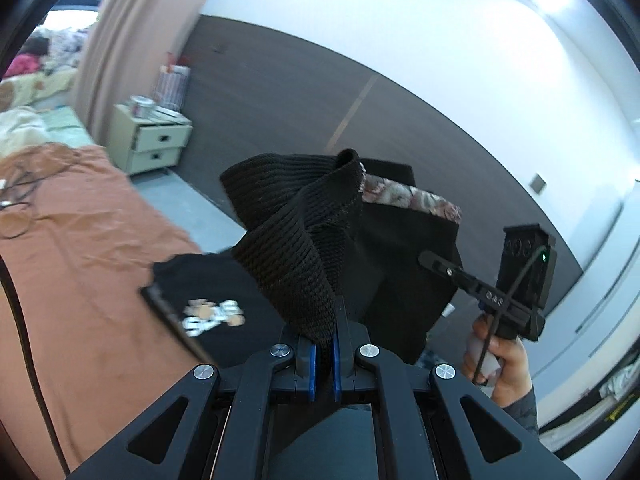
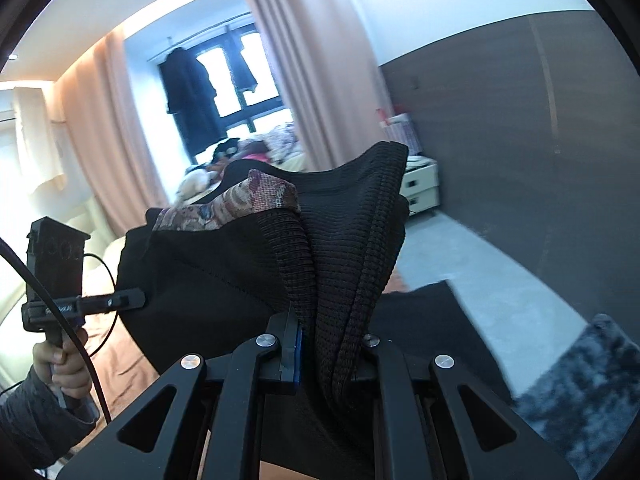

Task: Fold small clothes
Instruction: 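Lift the stacked black garments with both grippers and carry them toward the bed corner, then lower the stack onto the folded pile and open both grippers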

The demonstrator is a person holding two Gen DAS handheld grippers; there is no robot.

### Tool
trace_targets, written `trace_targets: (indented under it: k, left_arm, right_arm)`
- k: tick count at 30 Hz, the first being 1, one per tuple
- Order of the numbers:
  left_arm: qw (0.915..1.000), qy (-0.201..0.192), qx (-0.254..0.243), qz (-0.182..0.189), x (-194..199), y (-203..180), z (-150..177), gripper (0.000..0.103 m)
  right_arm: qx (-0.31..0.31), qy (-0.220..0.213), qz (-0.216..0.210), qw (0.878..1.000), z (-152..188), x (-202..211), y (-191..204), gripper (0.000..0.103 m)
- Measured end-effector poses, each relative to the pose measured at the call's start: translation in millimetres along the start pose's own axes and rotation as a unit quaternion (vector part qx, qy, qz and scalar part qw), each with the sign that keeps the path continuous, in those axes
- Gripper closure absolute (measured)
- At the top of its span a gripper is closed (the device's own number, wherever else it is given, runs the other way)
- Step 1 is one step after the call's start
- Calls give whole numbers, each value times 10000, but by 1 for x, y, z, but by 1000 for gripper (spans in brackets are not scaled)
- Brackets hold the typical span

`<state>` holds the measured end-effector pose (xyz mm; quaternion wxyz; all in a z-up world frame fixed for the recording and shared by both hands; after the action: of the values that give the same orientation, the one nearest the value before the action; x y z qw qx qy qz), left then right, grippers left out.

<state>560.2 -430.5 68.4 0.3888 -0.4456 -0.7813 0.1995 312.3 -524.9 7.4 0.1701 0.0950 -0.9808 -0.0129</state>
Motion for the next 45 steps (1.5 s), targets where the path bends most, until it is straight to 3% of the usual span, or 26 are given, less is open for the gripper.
trace_targets:
  k: [7, 12, 18, 24, 28, 30, 32, 34, 39, 42, 45]
  left_arm:
    - [9987, 425, 13, 291, -64, -12, 9, 98]
    - [9972, 692, 214, 202, -105, 18, 11, 98]
    - [9956, 788, 438, -271, -146, 80, 6, 98]
    - [9928, 790, 292, -857, -179, 143, -6, 98]
    - [9907, 802, 321, -1055, -198, 177, -8, 97]
    - [9885, 731, 222, -1304, -206, 190, -10, 94]
    - [9827, 771, 372, -1645, -215, 214, -8, 83]
    - [9779, 832, 648, -1806, -218, 234, -4, 80]
    - [9769, 766, 797, -1830, -210, 252, 1, 74]
    - [9756, 782, 852, -1868, -211, 259, 1, 74]
    - [9748, 812, 923, -1860, -210, 266, 4, 74]
  right_arm:
    - [-65, 261, 432, 9987, 15, 11, -3, 95]
    - [-231, 542, 471, 9971, 22, -20, -5, 95]
    - [-258, 951, 389, 9944, 36, -79, -1, 95]
    - [-249, 1235, 397, 9912, 33, -117, 0, 95]
    - [-405, 1405, 463, 9882, 22, -147, -32, 95]
    - [-516, 1586, 721, 9834, 21, -158, -51, 92]
    - [-802, 1951, 1022, 9721, 34, -171, -68, 74]
    - [-969, 2097, 1284, 9645, 42, -168, -76, 70]
    - [-731, 1936, 1335, 9692, 36, -125, -68, 70]
    - [-630, 2031, 1337, 9679, 50, -95, -69, 70]
    - [-537, 2180, 1411, 9642, 71, -76, -68, 77]
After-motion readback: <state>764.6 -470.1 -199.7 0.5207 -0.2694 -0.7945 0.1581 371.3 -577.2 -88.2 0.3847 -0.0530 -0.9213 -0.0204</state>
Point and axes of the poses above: each gripper's, at about its wrist camera, not at the fingertips, and x roughly against the way its jaws point, y to its left, z to its underside, the point moved 9 cm from there along -x, roughly the way its jaws point, and after that the axes turned 13 degrees about x, right-handed, at the moved point
